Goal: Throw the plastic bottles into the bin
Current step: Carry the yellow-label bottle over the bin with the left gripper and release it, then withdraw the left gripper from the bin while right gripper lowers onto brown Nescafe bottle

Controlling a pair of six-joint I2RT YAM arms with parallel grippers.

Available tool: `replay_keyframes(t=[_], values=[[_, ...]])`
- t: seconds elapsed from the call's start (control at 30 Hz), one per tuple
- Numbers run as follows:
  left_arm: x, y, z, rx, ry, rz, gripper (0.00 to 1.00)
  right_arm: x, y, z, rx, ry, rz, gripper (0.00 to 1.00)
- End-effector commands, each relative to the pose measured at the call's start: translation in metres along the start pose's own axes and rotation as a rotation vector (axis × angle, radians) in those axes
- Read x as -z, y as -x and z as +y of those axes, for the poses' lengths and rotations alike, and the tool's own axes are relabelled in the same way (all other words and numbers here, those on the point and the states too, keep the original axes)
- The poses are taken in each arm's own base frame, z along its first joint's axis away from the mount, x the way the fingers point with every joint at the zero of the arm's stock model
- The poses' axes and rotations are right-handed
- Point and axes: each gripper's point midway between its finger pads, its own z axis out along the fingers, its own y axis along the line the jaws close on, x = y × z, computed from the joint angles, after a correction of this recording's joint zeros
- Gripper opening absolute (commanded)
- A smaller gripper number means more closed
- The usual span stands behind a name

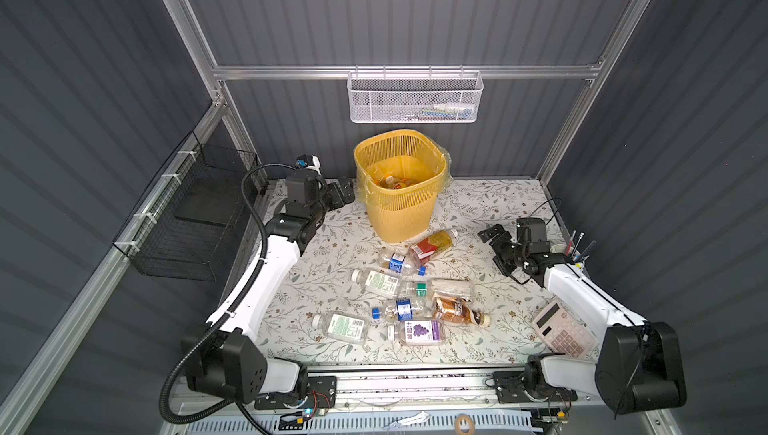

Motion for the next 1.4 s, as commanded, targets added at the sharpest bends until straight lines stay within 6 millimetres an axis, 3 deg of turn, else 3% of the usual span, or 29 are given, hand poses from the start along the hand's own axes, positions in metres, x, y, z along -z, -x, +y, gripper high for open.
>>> replay_keyframes(t=[0.0,0.27,0.5,0.73,0.87,1.17,1.37], values=[[0.016,-0.003,0.005,-0.039,0.014,-0.012,1.00,0.001,0.001,0.007,0.020,-0.011,-0.004,0.99],[0.017,-0.037,0.011,-0.037,0.005,0.050,1.00,0.016,-0.023,-0.019,-0.089,-0.068,0.022,0.99],[0.016,-0.049,0.015,-0.058,0.004,0.065,1.00,0.053,-0.057,-0.063,-0.276,-0.192,0.034,0.99],[0.011,-0.064,0.021,-0.060,0.012,0.093,1.00,0.080,-0.089,-0.075,-0.298,-0.223,0.075,0.92],[0.010,-0.071,0.022,-0.066,0.006,0.104,1.00,0.088,-0.096,-0.065,-0.137,-0.223,0.083,0.88],[0.013,-0.083,0.023,-0.088,0.003,0.127,1.00,0.095,-0.119,-0.043,0.490,-0.292,0.135,0.89],[0.017,-0.090,0.026,-0.084,0.004,0.143,1.00,0.080,-0.160,-0.033,0.890,-0.220,0.245,0.92]])
